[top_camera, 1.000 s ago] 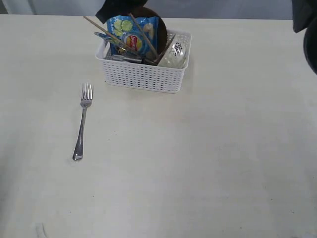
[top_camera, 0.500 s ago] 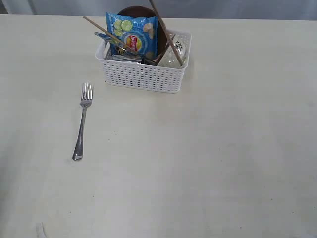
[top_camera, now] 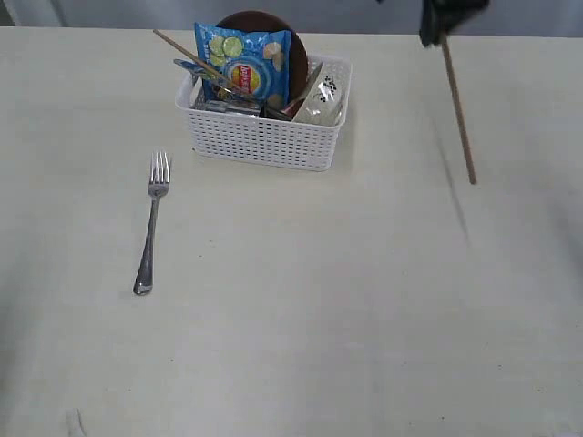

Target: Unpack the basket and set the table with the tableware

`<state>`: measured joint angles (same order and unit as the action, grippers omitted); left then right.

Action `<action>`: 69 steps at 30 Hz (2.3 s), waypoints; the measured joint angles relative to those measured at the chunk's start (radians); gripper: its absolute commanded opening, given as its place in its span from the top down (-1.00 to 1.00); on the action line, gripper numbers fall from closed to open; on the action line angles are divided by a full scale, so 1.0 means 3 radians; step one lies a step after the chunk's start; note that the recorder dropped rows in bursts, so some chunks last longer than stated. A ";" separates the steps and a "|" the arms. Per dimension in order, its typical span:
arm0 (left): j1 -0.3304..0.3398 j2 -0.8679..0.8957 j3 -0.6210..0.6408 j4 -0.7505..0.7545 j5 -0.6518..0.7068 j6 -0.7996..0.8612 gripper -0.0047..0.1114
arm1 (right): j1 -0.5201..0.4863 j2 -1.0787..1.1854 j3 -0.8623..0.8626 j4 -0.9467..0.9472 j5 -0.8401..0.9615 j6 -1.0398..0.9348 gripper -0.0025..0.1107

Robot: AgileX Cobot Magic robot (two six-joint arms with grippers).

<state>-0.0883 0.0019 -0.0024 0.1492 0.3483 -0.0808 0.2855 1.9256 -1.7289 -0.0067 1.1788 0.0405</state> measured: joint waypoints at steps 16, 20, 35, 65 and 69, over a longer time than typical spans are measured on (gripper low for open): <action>0.0000 0.0000 0.0000 0.0000 0.0000 0.0000 0.92 | -0.0382 0.0239 0.1431 0.0213 -0.1219 0.0127 0.96; 0.0000 0.0000 0.0000 0.0000 0.0000 0.0000 0.92 | -0.0382 0.0406 0.1450 0.0192 -0.1225 0.0130 0.79; 0.0000 0.0000 0.0000 0.0000 0.0000 0.0000 0.92 | -0.0241 0.0019 0.1075 0.1235 -0.1212 -0.1199 0.25; 0.0000 0.0000 0.0000 0.0000 0.0000 0.0000 0.92 | 0.0817 0.0270 0.0440 0.1519 -0.2264 -0.1791 0.96; 0.0000 0.0000 0.0000 0.0000 0.0000 0.0000 0.92 | 0.0769 0.0275 0.0319 0.1391 -0.2163 -0.1625 0.96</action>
<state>-0.0883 0.0019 -0.0024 0.1492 0.3483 -0.0808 0.5161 2.0081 -1.6331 0.4106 0.5299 -0.4469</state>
